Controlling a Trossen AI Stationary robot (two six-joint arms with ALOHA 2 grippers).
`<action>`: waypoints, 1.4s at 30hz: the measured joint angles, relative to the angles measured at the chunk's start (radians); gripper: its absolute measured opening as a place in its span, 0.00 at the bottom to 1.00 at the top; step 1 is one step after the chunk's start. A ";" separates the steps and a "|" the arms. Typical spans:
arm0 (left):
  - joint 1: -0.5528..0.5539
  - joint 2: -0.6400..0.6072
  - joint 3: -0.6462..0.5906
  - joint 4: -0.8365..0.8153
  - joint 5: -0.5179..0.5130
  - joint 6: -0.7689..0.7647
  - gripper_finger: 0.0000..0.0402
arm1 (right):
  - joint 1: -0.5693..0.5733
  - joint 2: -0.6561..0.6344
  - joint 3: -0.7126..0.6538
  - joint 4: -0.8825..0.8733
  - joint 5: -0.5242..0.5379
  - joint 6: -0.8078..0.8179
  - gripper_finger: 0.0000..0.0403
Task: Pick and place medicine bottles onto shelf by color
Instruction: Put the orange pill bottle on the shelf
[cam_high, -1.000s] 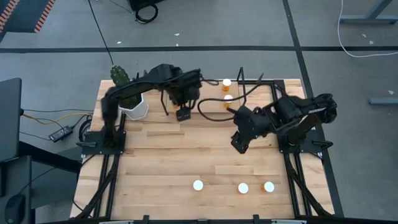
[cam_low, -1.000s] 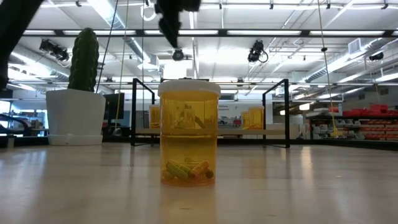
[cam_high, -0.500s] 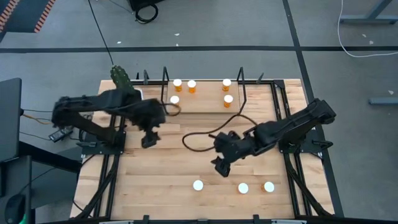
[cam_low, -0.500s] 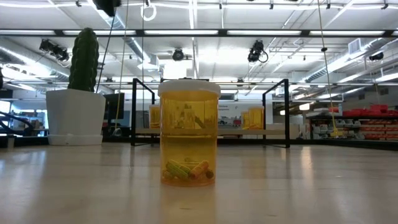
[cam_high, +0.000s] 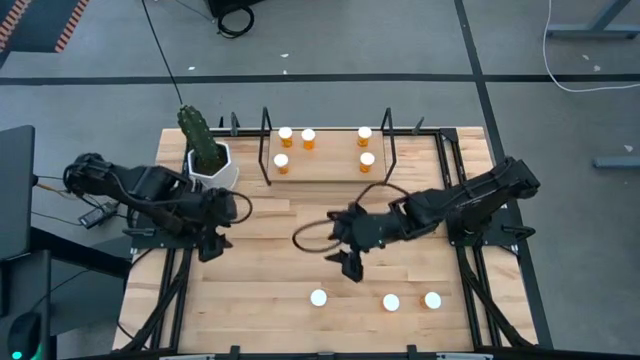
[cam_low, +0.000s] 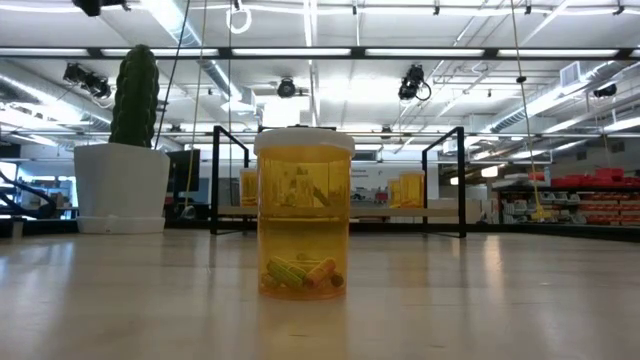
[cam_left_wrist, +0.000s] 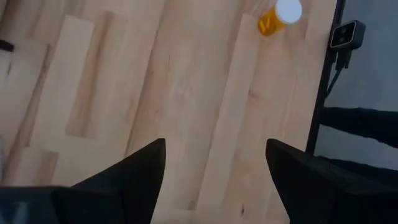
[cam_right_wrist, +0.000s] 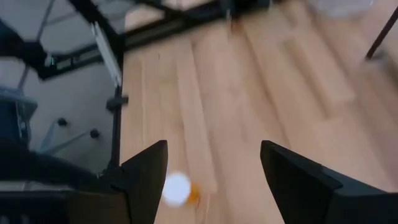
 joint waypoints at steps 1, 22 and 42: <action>-0.017 -0.001 -0.004 0.008 -0.007 -0.018 0.70 | -0.011 0.001 0.009 0.016 0.000 -0.016 0.66; -0.214 -0.003 -0.007 -0.001 -0.109 -0.194 0.70 | -0.013 0.574 0.602 -0.273 -0.203 0.042 0.66; -0.433 -0.003 -0.006 -0.001 -0.163 -0.290 0.70 | 0.072 0.691 0.567 -0.421 -0.116 0.184 0.90</action>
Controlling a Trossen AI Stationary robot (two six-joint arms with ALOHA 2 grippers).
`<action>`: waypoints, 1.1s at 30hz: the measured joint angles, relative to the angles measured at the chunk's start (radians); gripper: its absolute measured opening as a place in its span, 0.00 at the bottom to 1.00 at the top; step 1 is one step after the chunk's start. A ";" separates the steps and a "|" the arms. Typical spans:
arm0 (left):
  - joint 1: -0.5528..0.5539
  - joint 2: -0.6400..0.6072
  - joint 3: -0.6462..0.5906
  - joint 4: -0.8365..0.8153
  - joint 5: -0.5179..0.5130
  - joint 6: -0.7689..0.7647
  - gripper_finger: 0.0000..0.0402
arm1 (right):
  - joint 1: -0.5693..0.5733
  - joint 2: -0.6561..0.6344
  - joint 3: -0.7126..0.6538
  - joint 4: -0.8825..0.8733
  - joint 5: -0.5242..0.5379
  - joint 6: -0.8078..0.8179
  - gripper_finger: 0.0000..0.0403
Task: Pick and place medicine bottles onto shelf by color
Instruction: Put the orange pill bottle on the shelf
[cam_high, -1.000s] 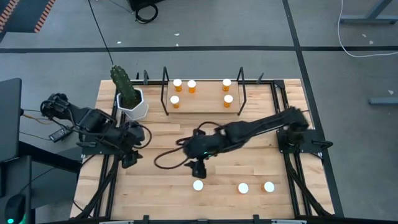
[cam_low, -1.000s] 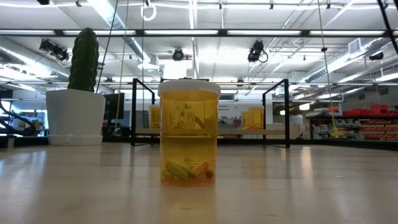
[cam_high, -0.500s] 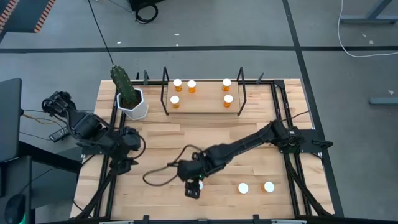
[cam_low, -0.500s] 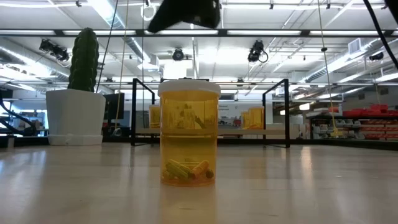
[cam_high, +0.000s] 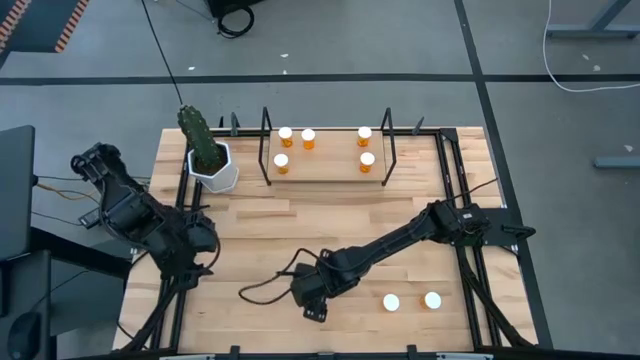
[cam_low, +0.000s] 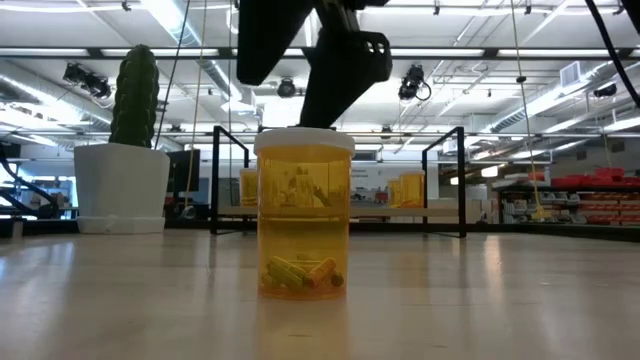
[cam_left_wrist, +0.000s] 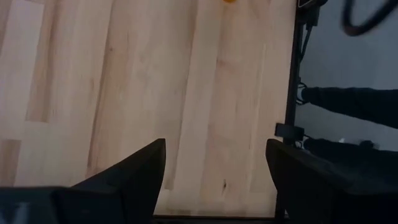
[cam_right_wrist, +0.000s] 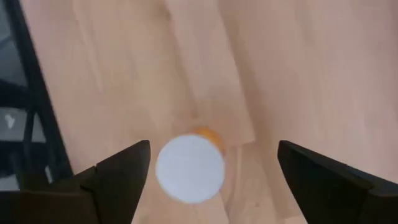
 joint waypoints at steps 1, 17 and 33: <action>-0.010 0.000 0.000 0.000 -0.008 -0.013 0.70 | -0.001 0.000 -0.001 0.000 0.005 0.007 0.90; -0.041 0.000 0.000 0.021 -0.105 -0.066 0.70 | 0.057 -0.002 -0.068 0.068 0.027 0.083 0.91; -0.040 0.001 0.000 0.021 -0.118 -0.067 0.70 | 0.060 -0.001 -0.146 0.147 0.037 0.115 0.91</action>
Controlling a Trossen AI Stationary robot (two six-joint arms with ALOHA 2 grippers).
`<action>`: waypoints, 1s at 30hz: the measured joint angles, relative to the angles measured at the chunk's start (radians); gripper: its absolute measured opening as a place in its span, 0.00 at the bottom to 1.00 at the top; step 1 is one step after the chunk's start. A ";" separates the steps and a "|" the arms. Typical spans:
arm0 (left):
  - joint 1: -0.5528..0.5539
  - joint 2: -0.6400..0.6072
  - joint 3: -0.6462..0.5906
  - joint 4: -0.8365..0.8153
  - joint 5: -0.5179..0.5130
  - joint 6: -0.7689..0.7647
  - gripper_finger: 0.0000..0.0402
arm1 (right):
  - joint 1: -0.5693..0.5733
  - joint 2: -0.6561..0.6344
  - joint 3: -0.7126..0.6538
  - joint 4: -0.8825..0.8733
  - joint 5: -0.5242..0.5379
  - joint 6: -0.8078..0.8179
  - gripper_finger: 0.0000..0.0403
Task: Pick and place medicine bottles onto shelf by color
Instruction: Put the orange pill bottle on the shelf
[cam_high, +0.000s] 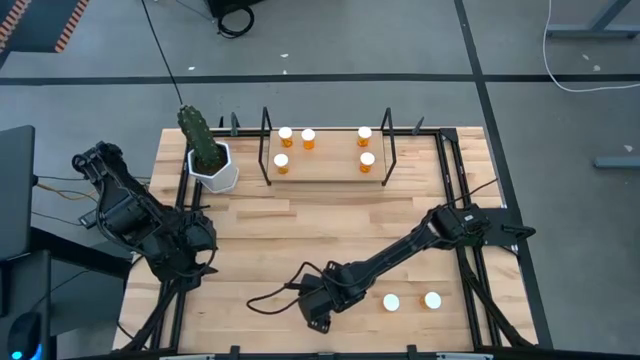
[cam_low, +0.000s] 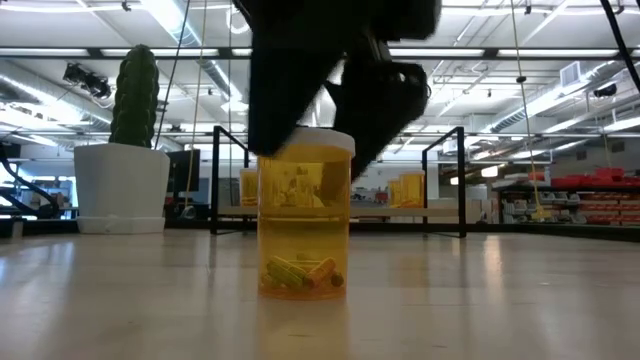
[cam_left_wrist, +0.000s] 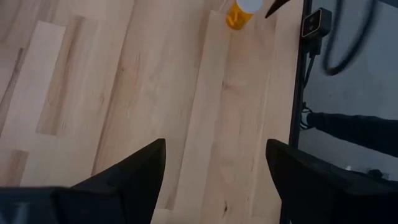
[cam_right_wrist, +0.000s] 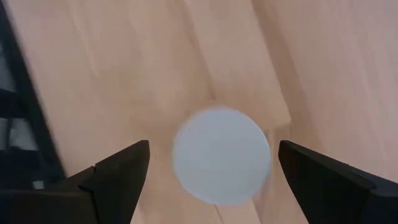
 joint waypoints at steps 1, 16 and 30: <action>0.000 0.000 0.000 0.000 0.000 0.000 0.70 | 0.000 0.001 -0.001 -0.002 0.000 0.001 0.91; 0.000 0.000 0.000 0.000 0.000 0.000 0.70 | -0.005 0.000 0.000 0.003 0.021 0.035 0.82; 0.000 0.000 0.000 0.000 0.000 0.000 0.70 | -0.004 0.000 0.000 0.000 0.018 0.020 0.59</action>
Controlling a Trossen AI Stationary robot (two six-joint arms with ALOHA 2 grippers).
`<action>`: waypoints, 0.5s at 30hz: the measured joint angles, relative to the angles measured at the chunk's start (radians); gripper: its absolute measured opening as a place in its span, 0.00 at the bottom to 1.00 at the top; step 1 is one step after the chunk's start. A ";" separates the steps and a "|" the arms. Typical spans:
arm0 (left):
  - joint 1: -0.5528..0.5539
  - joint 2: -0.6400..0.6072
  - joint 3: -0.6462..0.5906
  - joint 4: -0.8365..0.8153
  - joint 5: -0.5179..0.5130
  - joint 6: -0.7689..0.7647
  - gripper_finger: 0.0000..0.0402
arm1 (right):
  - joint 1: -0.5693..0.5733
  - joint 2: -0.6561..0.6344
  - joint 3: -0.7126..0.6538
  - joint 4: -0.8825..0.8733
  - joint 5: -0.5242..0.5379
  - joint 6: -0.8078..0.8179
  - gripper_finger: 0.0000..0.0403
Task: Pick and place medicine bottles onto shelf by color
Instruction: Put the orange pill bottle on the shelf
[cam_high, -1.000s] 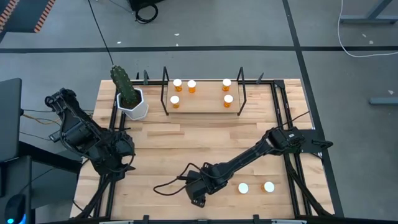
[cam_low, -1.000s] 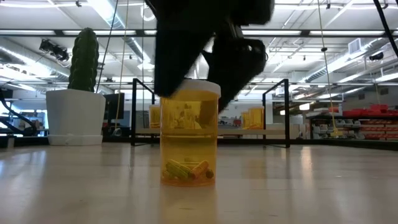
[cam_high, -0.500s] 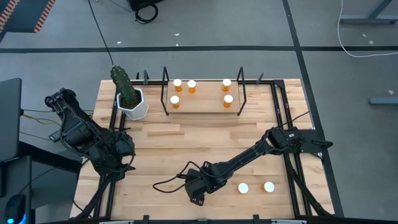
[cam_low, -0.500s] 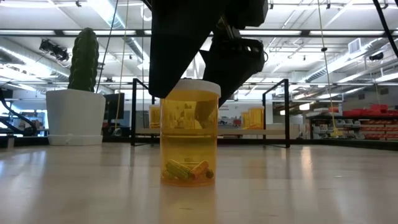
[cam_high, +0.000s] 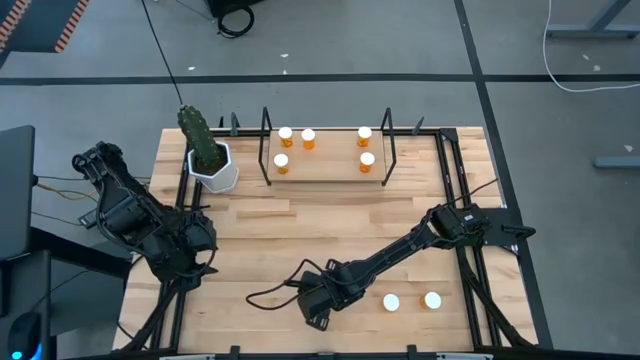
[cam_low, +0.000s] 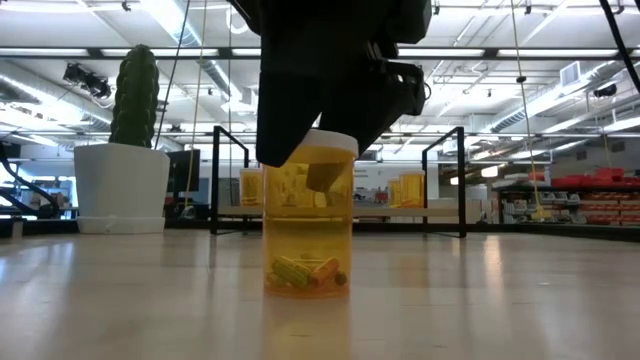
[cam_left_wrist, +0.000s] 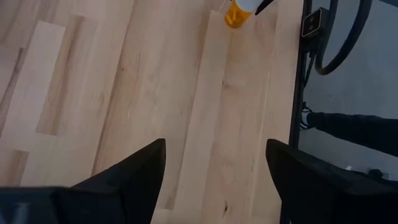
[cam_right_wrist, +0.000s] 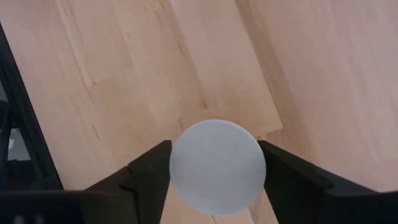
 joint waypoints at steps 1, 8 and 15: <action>0.000 0.000 0.000 0.000 0.000 0.000 0.70 | 0.000 0.000 0.000 0.000 0.000 -0.003 0.58; 0.000 0.000 0.000 0.000 0.000 -0.007 0.70 | -0.020 0.000 0.010 -0.047 0.000 0.002 0.57; 0.000 0.000 0.000 0.000 0.000 -0.025 0.70 | -0.101 0.000 0.121 -0.150 0.000 0.002 0.56</action>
